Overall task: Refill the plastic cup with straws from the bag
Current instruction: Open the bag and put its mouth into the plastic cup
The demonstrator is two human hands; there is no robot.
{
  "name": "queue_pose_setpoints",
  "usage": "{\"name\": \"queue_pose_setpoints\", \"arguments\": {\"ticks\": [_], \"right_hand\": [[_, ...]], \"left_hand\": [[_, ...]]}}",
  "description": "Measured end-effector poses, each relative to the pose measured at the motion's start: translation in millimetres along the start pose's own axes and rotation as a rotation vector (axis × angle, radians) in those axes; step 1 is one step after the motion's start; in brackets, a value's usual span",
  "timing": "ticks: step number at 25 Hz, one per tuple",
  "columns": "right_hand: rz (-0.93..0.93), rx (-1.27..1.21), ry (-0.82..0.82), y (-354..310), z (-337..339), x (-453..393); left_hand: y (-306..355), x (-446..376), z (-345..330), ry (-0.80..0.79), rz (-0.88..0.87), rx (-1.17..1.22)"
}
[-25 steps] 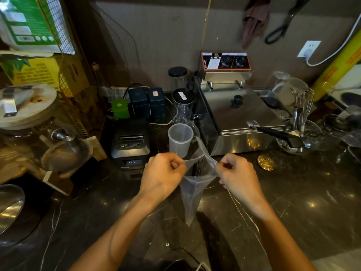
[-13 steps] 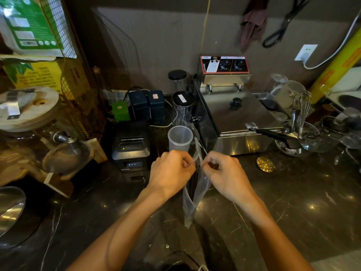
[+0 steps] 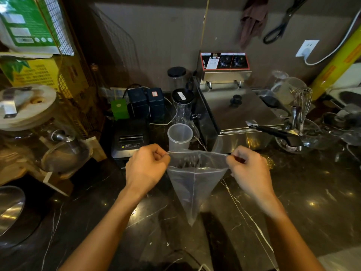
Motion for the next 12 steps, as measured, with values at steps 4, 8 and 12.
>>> {"name": "queue_pose_setpoints", "arguments": {"ticks": [4, 8, 12], "right_hand": [[0.026, -0.111, -0.056, -7, -13, 2], [-0.005, -0.184, -0.064, -9, -22, -4], [-0.010, -0.250, -0.142, -12, -33, -5]], "left_hand": [[6, 3, -9, -0.014, -0.121, 0.083], [24, 21, -13, -0.105, -0.339, 0.088], [25, 21, -29, -0.282, -0.408, -0.137]]}}
Point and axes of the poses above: each hand's wrist, its own x-axis away from the middle knuckle, its own z-axis out of the back of the hand, y = z × x, the point moved 1 cm from there along -x, towards the middle knuckle, and after that the axes turned 2 degrees about x, right-handed, at the moved point
